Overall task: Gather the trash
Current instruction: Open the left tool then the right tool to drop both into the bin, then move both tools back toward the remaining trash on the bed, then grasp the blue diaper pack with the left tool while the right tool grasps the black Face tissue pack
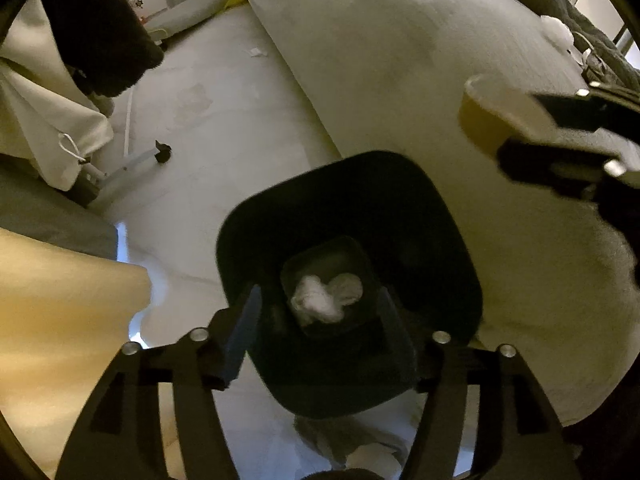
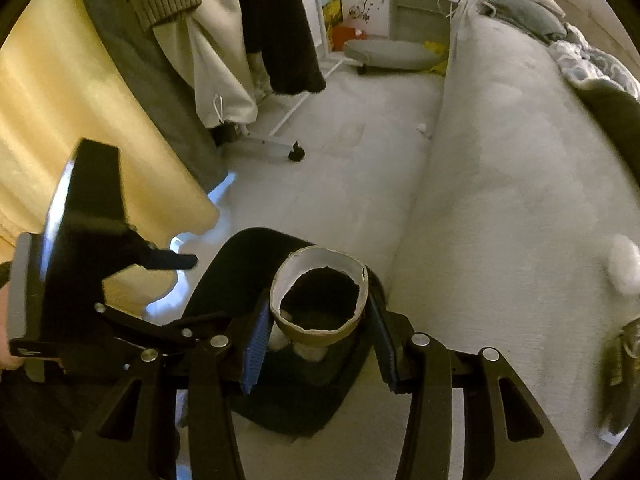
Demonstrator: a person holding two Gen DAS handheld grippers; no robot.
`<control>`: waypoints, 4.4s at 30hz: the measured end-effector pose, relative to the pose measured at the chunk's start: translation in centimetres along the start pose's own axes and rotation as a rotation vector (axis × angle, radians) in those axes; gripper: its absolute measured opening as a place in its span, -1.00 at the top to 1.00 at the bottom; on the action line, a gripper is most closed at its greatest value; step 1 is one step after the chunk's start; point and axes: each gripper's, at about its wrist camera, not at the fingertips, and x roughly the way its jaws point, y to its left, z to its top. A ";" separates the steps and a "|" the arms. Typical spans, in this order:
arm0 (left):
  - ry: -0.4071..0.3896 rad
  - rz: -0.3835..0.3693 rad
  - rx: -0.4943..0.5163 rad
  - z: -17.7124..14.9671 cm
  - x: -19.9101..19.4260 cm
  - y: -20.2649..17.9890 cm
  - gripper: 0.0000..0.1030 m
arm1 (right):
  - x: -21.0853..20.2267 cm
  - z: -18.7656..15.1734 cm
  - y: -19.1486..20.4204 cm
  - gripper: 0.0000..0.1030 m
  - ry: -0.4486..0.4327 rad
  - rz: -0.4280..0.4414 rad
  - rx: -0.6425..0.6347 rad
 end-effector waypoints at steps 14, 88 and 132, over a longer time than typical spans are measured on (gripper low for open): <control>-0.228 0.038 -0.027 0.1 -5.1 3.0 -0.82 | 4.9 0.4 1.6 0.09 0.107 -0.016 0.012; -0.685 -0.162 -0.029 6.7 -13.8 -7.7 -0.84 | -10.6 -5.6 -12.4 -0.79 -0.237 -0.324 0.016; -0.515 -0.338 0.163 9.0 -8.0 -23.1 -0.85 | -18.6 -14.2 -22.6 -0.05 -0.345 -0.343 0.354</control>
